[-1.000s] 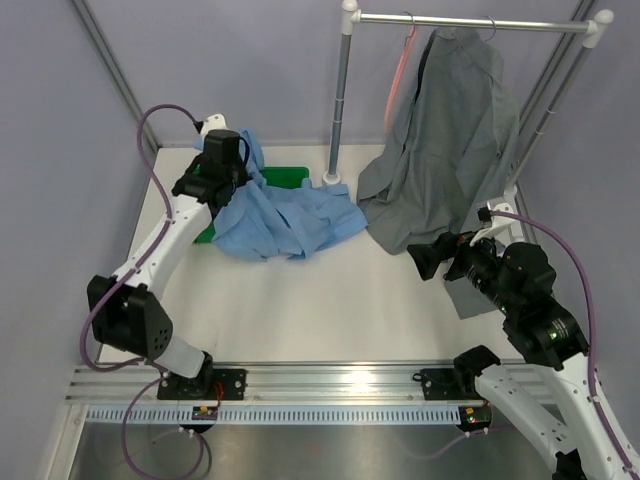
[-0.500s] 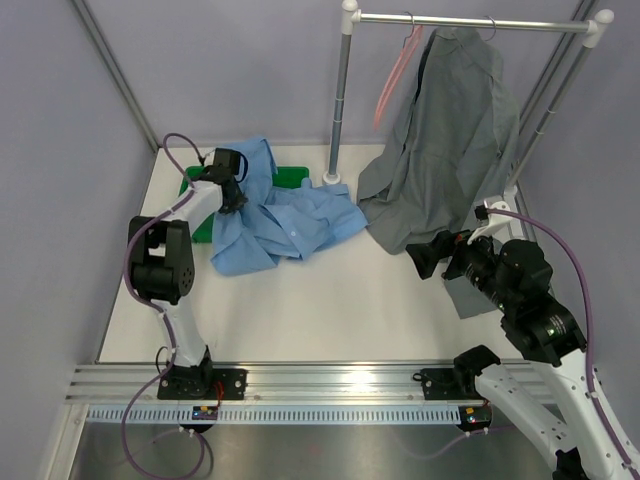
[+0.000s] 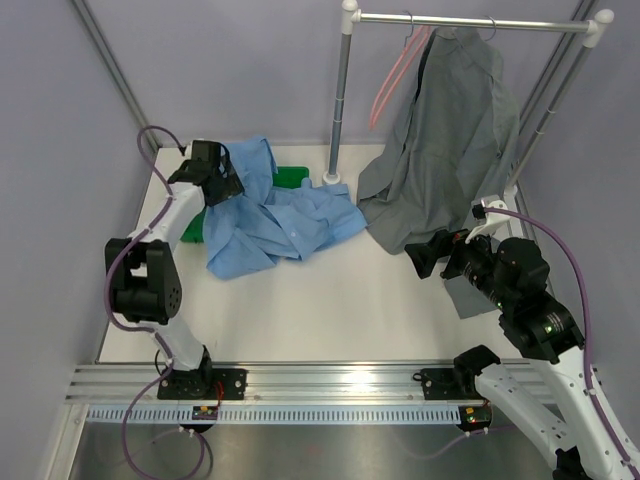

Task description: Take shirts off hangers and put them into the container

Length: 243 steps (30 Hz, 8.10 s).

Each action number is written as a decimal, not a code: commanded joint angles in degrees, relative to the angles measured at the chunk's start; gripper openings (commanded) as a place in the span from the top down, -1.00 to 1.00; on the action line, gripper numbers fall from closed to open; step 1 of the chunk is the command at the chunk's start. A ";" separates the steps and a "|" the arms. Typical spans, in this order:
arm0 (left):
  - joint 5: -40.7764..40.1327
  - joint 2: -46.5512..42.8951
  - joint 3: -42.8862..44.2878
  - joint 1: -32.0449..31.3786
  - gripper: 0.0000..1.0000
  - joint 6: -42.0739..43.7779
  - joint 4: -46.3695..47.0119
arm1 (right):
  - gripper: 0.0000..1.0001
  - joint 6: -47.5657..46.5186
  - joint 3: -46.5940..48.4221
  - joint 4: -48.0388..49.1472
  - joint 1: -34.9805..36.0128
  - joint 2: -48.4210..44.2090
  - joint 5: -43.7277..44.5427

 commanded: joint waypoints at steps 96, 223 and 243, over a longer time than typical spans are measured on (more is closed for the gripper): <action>-21.98 15.96 11.53 -13.88 0.25 17.53 0.46 | -0.99 0.35 -1.09 3.38 -0.14 0.65 -3.51; 1.23 -7.24 12.06 -6.76 -0.98 6.28 -9.13 | -0.99 0.61 -1.62 4.87 -0.14 -0.93 -9.65; -6.24 -41.88 -38.19 -6.76 -0.95 -9.54 1.75 | -0.99 1.05 -1.79 5.58 -0.14 -2.60 -11.94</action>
